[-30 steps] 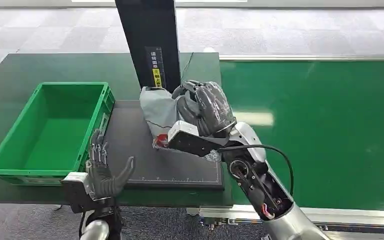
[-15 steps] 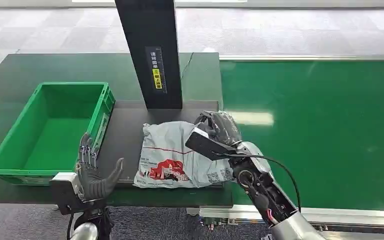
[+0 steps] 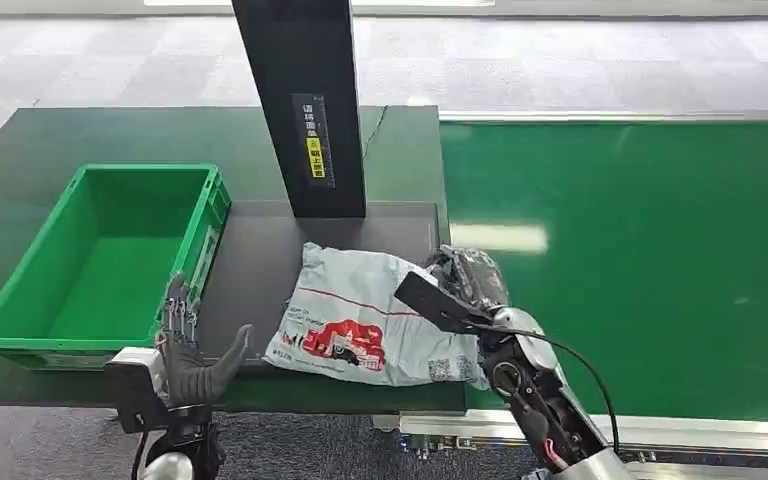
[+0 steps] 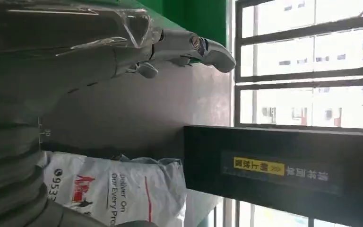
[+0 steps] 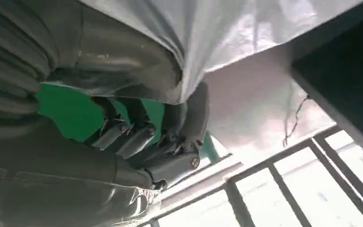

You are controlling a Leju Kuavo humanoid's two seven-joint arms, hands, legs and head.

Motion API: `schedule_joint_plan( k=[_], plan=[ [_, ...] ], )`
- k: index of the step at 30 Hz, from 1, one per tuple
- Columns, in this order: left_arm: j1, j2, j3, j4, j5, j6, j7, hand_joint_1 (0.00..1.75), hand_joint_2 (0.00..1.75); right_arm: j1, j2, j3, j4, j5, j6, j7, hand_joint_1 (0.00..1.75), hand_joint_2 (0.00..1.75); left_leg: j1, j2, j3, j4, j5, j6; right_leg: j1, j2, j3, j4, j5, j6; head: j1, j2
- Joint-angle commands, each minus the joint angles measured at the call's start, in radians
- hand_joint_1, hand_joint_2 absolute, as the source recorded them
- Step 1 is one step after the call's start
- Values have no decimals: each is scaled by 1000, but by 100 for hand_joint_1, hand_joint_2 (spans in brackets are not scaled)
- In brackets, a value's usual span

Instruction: Moved the parcel from conveyor to table for the left to box.

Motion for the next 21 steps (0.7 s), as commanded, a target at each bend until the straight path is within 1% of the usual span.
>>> schedule_joint_plan(
  k=[1, 2, 3, 4, 5, 6, 8, 9, 10, 12, 14, 16, 19, 21],
  plan=[
    [-36, 91, -128, 77, -170, -204, 118, 0, 175, 92, 17, -127, 32, -119, -35, -236, 0, 175, 0, -1, 2, -2, 0, 0, 0, -1, 2, -1, 0, 0, 0, 0],
    [-88, 153, -223, 121, -485, -141, 188, 0, 175, 109, 20, -141, 13, -134, -44, -254, 0, 175, 0, -2, 2, -3, 1, 0, 0, -2, 2, -2, 0, 0, 0, 0],
    [-103, 153, -230, 142, -524, -180, 214, 0, 175, 112, 19, -142, 11, -135, -43, -260, 0, 175, 0, -3, 2, -2, 1, 0, 0, -4, 2, -2, 0, 0, 0, 0],
    [-107, 143, -218, 154, -547, -203, 216, 0, 175, 113, 16, -139, 11, -133, -41, -265, 0, 175, 0, -4, 1, -3, 2, 0, 0, -5, 2, -3, 0, -1, 0, 0],
    [-128, 137, -229, 182, -646, -199, 212, 0, 175, 111, 8, -136, 17, -131, -40, -270, 0, 175, 0, -4, 1, -2, 2, 0, 0, -4, 2, -2, 0, 0, 0, 0],
    [-136, 127, -226, 194, -685, -214, 197, 0, 175, 108, 0, -134, 28, -134, -43, -276, 0, 175, 0, -2, 1, -2, 1, 0, 0, -2, 1, -2, 0, 0, 0, 0],
    [-173, 131, -257, 228, -759, -273, 198, 0, 175, 95, -12, -130, 64, -158, -60, -302, 0, 175, 0, -2, 1, -2, 2, 0, 0, -3, 1, -2, 1, 0, 0, 0],
    [-194, 131, -273, 254, -781, -306, 219, 0, 175, 96, -12, -132, 69, -164, -68, -311, 0, 175, 0, -2, 1, -2, 1, 0, 0, -2, 1, -2, 1, 0, 0, 0],
    [-232, 139, -309, 291, -858, -336, 277, 0, 175, 99, -9, -135, 75, -172, -76, -318, 0, 175, -1, -1, 1, -1, 1, 0, -1, -2, 1, -1, 0, 0, 0, 0],
    [-300, 118, -348, 395, -907, -415, 313, 0, 175, 104, 1, -134, 77, -172, -80, -316, 0, 175, 0, -3, 1, -2, 2, 0, 0, -4, 2, -2, 0, 0, 0, 0],
    [-341, 86, -362, 485, -956, -408, 363, 0, 175, 128, 10, -138, 53, -160, -95, -294, 0, 175, 0, -4, 2, -2, 2, 0, 0, -4, 3, -3, 1, 0, 0, 0],
    [-347, 72, -351, 525, -986, -381, 400, 0, 175, 154, 10, -149, 24, -153, -96, -280, 0, 175, 0, -2, 2, -2, 1, 0, 0, -3, 2, -2, 1, 0, 0, 0],
    [-329, 53, -304, 541, -998, -330, 455, 0, 175, 206, 2, -173, -34, -139, -89, -263, 0, 175, 0, -2, 3, -1, 1, 0, 0, -2, 2, -1, 1, 0, 0, 0],
    [-323, 46, -281, 546, -993, -326, 475, 0, 175, 213, 1, -179, -41, -138, -84, -261, 0, 175, 0, -2, 3, -2, 1, 1, 0, -2, 3, -2, 1, 0, 0, 0]
  ],
)
